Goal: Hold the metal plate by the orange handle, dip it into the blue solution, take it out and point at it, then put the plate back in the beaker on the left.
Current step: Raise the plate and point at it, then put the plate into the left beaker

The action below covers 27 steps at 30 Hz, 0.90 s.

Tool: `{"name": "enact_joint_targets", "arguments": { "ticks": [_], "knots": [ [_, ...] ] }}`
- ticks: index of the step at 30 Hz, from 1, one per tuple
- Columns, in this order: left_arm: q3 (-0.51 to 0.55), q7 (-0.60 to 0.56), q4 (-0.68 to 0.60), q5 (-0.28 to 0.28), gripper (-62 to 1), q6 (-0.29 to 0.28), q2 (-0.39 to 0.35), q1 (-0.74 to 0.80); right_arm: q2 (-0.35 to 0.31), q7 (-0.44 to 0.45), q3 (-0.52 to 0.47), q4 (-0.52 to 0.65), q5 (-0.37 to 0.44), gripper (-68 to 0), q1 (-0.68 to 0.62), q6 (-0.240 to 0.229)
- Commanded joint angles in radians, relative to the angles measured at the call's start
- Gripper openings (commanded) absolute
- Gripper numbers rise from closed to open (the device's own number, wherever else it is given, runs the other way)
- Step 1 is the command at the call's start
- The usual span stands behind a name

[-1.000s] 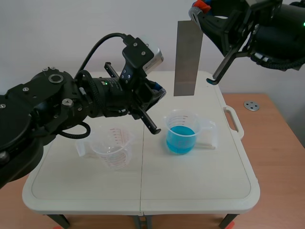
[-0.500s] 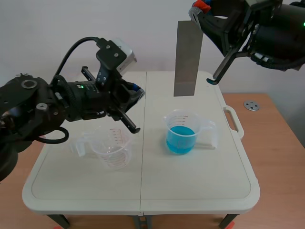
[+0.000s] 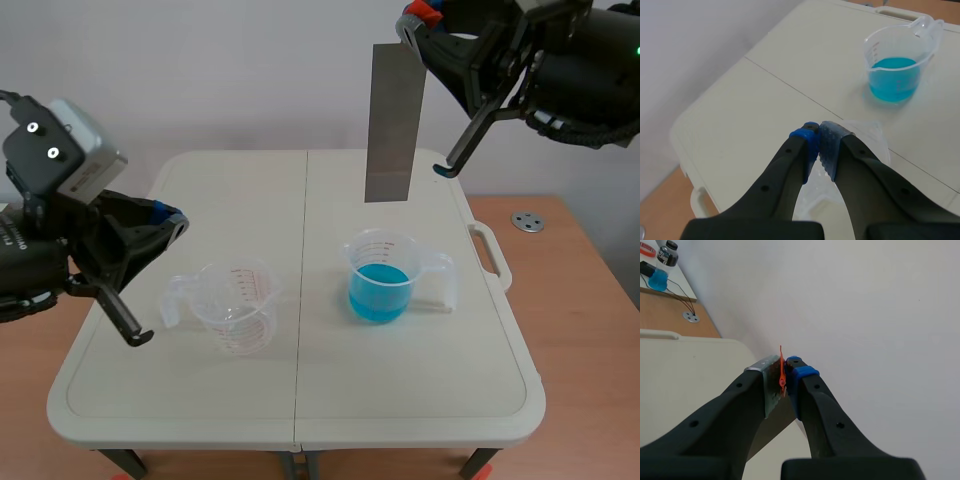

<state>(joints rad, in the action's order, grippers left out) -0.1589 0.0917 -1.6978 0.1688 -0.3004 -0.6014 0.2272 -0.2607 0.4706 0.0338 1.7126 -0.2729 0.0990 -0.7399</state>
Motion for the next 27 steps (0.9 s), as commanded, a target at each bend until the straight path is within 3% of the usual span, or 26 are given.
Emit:
{"name": "enact_joint_targets", "arguments": {
  "ticks": [1,14,20,27],
  "knots": [
    [0.035,-0.027,-0.034,0.008,-59.4,0.002,-0.001,0.05,-0.011,0.014,-0.007,0.026,0.019,-66.2,0.012,-0.006],
    [0.344,-0.184,-0.23,0.009,-59.4,0.002,0.009,0.548,-0.01,0.011,0.05,0.026,0.019,-66.2,0.021,-0.006],
    [0.451,-0.194,-0.326,0.087,-59.4,0.002,0.009,0.723,-0.006,-0.002,0.107,0.026,0.019,-66.2,0.051,-0.006],
    [0.515,-0.222,-0.351,0.105,-59.4,0.001,0.083,0.837,0.077,-0.071,0.16,0.026,0.018,-66.2,0.101,-0.006]
  ]
}}
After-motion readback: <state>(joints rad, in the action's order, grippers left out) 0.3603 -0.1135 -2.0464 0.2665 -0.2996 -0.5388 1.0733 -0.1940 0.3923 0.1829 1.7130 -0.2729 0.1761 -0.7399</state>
